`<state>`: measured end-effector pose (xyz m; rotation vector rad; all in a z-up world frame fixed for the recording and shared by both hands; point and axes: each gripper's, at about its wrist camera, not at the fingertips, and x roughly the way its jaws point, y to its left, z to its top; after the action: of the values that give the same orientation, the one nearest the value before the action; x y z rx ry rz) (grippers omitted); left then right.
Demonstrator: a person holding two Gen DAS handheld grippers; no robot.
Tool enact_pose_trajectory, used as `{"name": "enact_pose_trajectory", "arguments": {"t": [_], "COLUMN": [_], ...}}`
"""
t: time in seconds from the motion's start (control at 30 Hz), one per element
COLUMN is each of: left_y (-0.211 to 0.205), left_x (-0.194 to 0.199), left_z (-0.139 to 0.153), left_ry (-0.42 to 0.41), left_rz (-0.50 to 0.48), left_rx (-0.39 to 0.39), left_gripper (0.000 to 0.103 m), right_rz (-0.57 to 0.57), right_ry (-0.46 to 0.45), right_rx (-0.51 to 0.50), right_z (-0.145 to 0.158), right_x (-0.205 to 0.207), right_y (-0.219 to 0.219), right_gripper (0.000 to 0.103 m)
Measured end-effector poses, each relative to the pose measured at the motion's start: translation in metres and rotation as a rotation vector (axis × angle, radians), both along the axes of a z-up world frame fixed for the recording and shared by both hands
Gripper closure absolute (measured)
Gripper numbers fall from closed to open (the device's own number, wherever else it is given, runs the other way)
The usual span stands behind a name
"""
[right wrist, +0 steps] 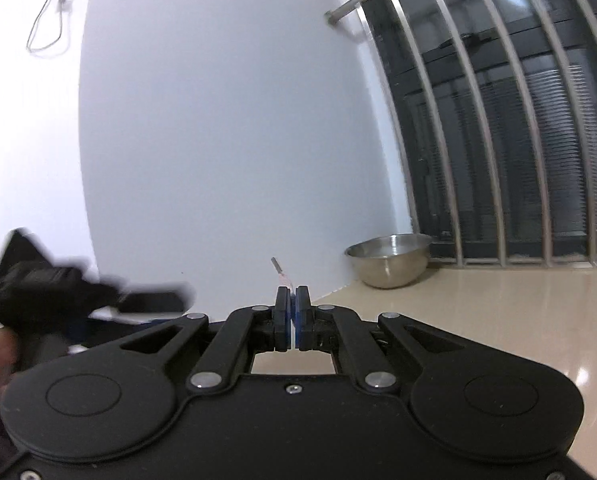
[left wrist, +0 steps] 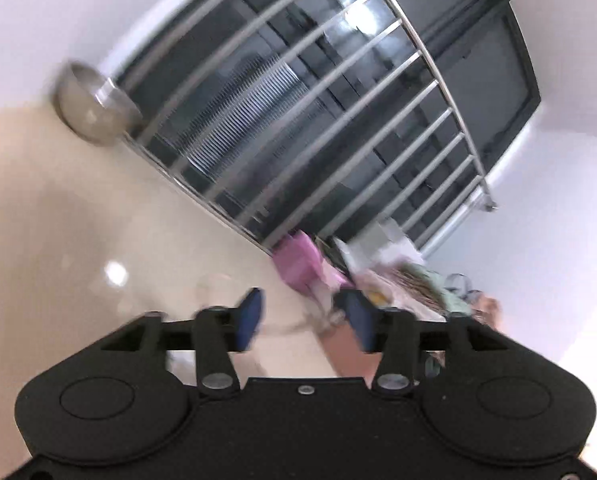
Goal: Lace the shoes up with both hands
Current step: 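Lift the pink lace tip with the right gripper while the left gripper holds the sneaker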
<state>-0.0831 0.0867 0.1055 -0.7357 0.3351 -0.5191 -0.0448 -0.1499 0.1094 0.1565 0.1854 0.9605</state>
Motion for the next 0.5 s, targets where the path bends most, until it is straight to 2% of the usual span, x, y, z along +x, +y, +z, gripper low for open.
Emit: {"name": "enact_pose_trajectory", "arguments": {"t": [0.13, 0.27, 0.33, 0.4, 0.5], "left_y": [-0.02, -0.028, -0.03, -0.032, -0.036], "left_x": [0.006, 0.016, 0.021, 0.024, 0.026], "left_z": [-0.007, -0.014, -0.016, -0.016, -0.014], "left_ry": [0.041, 0.112, 0.152, 0.17, 0.177], "left_rz": [-0.052, -0.098, -0.111, -0.142, -0.152], "left_rx": [-0.026, -0.067, -0.074, -0.089, -0.088], "left_gripper": [0.045, 0.048, 0.056, 0.072, 0.089], "right_rz": [-0.073, -0.138, -0.153, -0.162, -0.164], "right_ry": [0.023, 0.041, 0.039, 0.032, 0.033], "right_rx": [0.026, 0.053, 0.053, 0.055, 0.083], "right_z": [-0.016, -0.026, -0.027, -0.028, -0.031], "right_x": [-0.054, -0.073, -0.079, -0.082, -0.08], "right_y": [-0.012, -0.017, -0.022, -0.025, -0.026], "right_gripper": [0.103, 0.102, 0.102, 0.102, 0.102]}}
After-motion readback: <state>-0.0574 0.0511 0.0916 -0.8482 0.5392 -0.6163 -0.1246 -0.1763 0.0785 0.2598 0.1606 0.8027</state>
